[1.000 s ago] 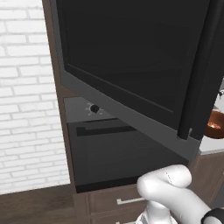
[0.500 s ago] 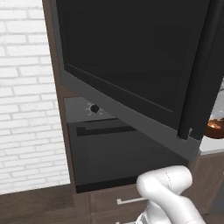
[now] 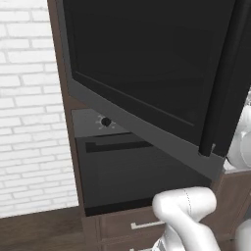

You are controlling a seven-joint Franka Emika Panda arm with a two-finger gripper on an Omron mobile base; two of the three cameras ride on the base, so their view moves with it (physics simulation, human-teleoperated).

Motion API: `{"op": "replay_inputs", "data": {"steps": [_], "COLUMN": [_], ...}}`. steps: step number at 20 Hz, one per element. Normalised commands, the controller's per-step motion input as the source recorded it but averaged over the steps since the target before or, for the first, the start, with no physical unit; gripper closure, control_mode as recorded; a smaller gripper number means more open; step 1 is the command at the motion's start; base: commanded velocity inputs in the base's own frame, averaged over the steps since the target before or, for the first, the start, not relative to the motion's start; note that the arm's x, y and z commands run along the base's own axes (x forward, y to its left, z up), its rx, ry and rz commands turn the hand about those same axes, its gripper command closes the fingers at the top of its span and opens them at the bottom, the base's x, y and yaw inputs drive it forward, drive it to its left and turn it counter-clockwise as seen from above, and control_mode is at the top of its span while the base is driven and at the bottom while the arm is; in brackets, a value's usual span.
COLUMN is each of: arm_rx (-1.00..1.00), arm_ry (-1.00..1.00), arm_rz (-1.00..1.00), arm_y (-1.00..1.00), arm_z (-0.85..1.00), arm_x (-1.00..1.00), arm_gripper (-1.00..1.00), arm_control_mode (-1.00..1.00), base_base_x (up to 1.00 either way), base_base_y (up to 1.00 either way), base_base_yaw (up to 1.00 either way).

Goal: Open the microwave, place the bowl with waffle inside the microwave, then close the microwave door and turn it on.

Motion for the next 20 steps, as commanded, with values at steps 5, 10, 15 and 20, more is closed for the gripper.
{"op": "replay_inputs", "data": {"steps": [5, 10, 15, 20], "arm_rx": [0.00, 0.00, 0.00, 0.00], "arm_ry": [0.04, 0.04, 0.09, 0.25], "arm_rz": [0.01, 0.03, -0.01, -0.12], "arm_y": [0.95, 0.98, 0.84, 0.34], "arm_z": [0.00, 0.00, 0.00, 0.00], "arm_x": [-0.15, -0.40, -0.26, 0.00], "arm_gripper": [-1.00, -1.00, -1.00, -1.00], "arm_control_mode": [-1.00, -1.00, -1.00, -1.00], "base_base_x": [0.00, 0.00, 0.00, 0.00], "base_base_y": [0.00, 0.00, 0.00, 0.00], "base_base_yaw": [0.00, 0.00, 0.00, 0.00]}}
